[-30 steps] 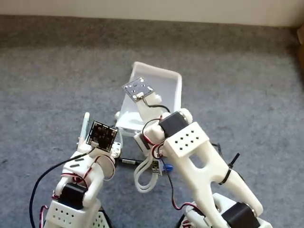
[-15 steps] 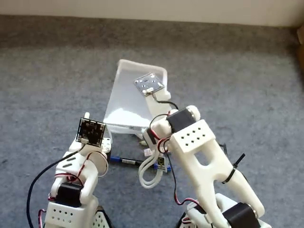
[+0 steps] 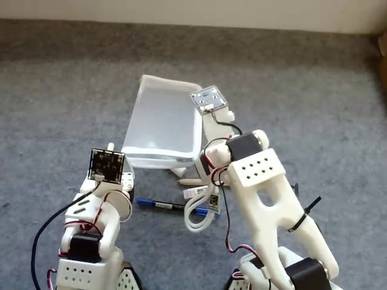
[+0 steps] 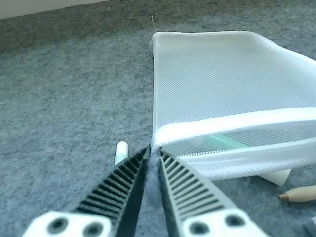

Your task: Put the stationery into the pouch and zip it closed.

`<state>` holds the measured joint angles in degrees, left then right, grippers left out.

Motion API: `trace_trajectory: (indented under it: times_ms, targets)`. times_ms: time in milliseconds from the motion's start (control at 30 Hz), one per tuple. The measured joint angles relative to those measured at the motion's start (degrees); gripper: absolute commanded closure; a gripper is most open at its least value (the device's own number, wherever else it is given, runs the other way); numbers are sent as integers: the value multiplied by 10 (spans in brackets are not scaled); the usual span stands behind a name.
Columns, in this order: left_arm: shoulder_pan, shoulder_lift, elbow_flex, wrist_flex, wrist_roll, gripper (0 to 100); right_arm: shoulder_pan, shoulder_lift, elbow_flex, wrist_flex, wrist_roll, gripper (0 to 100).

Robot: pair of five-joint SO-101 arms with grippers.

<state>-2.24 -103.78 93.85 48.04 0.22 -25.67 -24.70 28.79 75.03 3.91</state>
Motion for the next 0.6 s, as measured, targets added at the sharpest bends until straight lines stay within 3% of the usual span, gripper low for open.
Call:
trace_trajectory:
  times_ms: [600]
  targets:
    - [0,0,0,0,0,993,36,0,-8,34,0,993]
